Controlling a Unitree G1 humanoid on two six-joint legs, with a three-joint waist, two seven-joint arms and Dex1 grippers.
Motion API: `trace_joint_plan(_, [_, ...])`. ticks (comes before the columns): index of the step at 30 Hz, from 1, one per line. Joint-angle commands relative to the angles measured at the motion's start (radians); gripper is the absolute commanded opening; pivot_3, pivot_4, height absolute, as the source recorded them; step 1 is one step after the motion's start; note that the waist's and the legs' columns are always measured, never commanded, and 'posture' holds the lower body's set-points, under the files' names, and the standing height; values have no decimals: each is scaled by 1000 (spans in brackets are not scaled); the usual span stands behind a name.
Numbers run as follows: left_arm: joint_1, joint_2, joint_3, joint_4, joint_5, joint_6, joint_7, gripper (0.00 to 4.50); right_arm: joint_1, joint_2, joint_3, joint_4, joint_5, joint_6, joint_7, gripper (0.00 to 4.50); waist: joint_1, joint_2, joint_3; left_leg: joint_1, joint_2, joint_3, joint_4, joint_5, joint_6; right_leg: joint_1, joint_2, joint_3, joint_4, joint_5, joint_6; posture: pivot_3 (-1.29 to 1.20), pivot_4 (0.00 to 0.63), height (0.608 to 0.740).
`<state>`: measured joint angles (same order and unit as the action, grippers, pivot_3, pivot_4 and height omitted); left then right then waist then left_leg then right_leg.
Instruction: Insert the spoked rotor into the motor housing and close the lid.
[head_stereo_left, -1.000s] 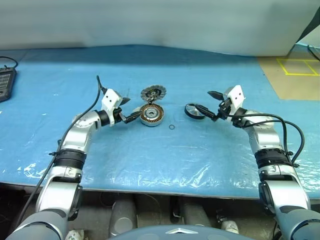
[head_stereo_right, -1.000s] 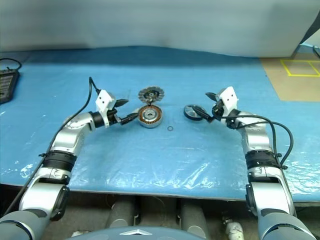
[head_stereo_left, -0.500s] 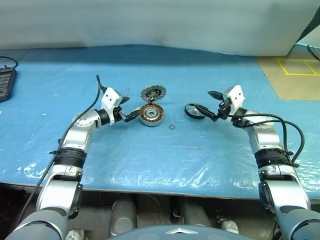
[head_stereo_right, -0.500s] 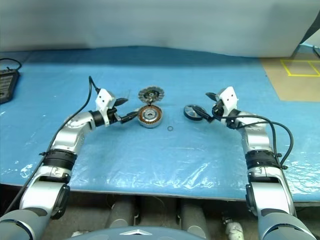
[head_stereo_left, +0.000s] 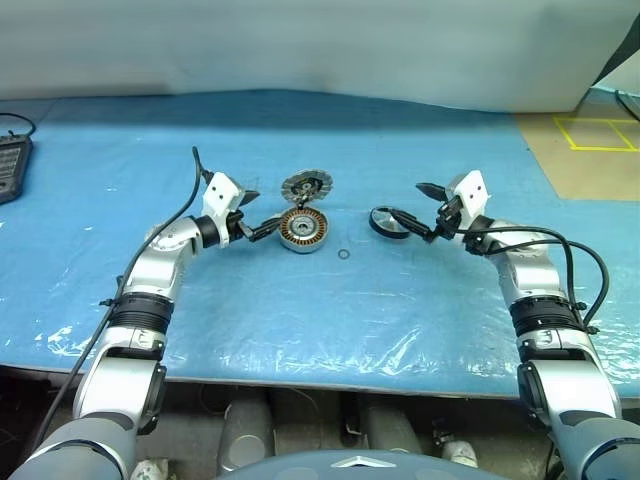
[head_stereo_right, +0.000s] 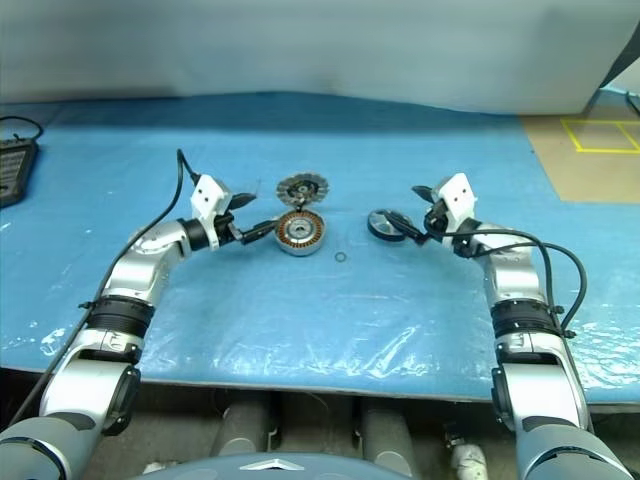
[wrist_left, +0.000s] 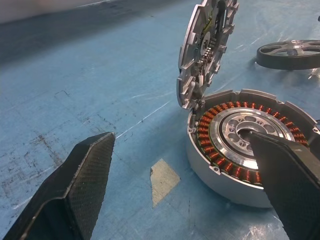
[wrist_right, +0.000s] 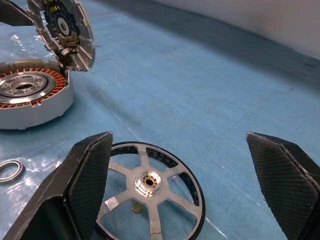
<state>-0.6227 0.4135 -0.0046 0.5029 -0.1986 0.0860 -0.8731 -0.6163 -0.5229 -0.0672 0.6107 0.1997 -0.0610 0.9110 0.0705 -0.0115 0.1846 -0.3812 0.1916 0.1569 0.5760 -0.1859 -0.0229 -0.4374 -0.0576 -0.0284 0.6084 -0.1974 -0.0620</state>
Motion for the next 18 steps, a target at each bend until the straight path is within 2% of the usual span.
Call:
trace_joint_plan(1, [8,17,20,-25,-13,-12,-14,4500,-3,-23,-7,-37,-6,3,-1,4470,0,0,0,0,0,0,0,0,0,0,0,0,0,0,0,0,150,740])
trace_joint_plan(9, [41,53,29,-57,-17,-16,-39,4500,-29,-78,80,-163,-30,104,130,4470,-1,0,0,0,0,0,0,0,0,0,0,0,0,0,0,0,150,740])
trace_joint_plan(14, [57,66,31,-74,-19,-10,-39,4500,-88,-116,198,-230,-91,121,252,4470,0,0,0,0,1,0,0,0,0,0,0,0,0,0,0,0,150,740])
trace_joint_plan(18, [71,78,30,-80,-9,-15,-33,4500,-206,-114,358,-274,-187,79,400,4470,-3,0,0,0,1,0,0,0,0,-1,0,0,0,0,0,0,150,740])
